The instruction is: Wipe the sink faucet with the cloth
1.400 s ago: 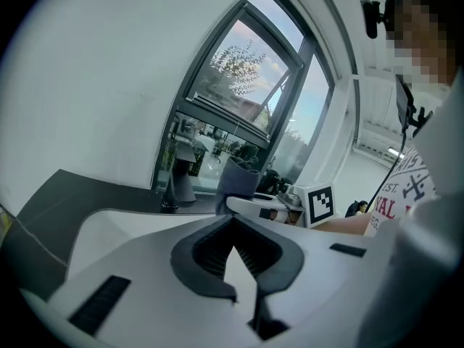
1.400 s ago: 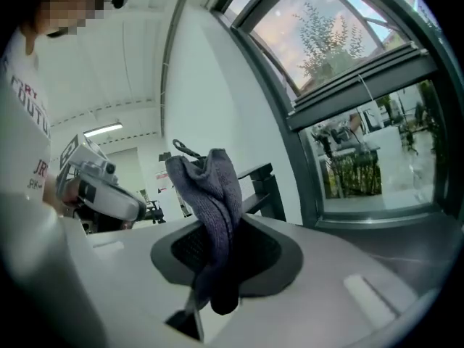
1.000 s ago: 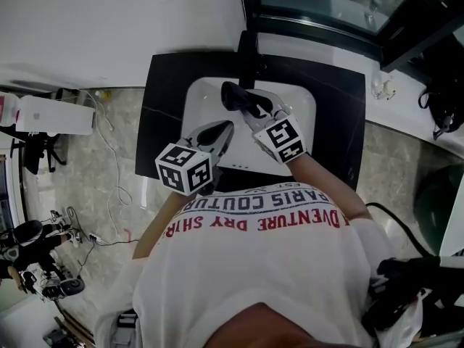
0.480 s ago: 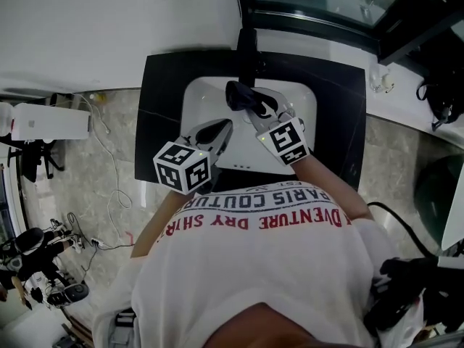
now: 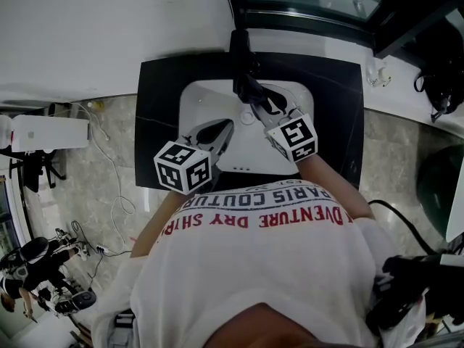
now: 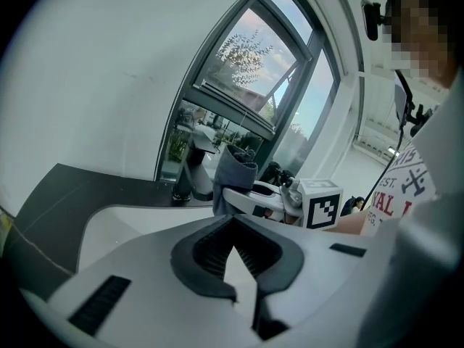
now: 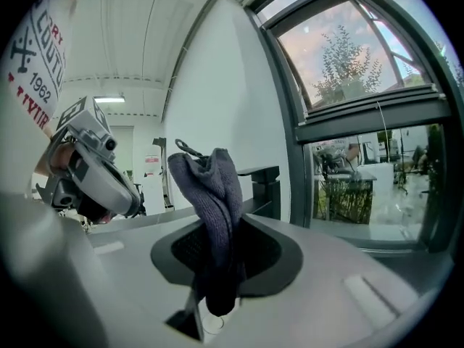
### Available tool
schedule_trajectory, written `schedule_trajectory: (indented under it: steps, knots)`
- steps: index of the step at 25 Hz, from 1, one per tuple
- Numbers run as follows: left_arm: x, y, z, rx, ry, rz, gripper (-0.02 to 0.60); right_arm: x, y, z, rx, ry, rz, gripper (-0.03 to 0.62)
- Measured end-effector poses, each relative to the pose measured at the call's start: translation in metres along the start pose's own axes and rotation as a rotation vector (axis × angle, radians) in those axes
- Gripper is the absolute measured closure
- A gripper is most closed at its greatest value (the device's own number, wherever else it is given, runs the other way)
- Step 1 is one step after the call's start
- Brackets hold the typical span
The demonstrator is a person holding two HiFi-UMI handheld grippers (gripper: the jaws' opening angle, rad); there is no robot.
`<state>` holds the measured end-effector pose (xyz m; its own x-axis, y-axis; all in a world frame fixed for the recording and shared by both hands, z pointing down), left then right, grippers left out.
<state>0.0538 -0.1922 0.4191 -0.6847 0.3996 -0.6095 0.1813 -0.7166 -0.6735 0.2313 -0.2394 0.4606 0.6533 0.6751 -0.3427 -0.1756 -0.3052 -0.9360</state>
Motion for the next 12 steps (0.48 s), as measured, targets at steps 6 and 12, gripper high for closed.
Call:
schedule_trajectory:
  steps: [6,12]
  knots:
    - [0.000,0.003,0.007,0.002,-0.004,0.016,0.580,-0.010,0.005,-0.022,-0.084,-0.025,-0.026,0.512]
    - [-0.001,0.006,0.018,0.011,-0.004,0.025,0.580,-0.027,0.024,-0.047,-0.116,-0.035,-0.054,0.511]
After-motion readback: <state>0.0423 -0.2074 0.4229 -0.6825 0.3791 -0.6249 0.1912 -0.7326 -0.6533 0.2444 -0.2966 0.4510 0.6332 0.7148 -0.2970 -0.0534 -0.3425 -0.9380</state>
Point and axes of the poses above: the fingertips, and each gripper's own axes: x backward along the fingers, z to its left, y out of its top, the point moved 9 cm from there along x, backward along the fingers, and after that the axes turned 8 degrees about z, right-handed, at the moved point
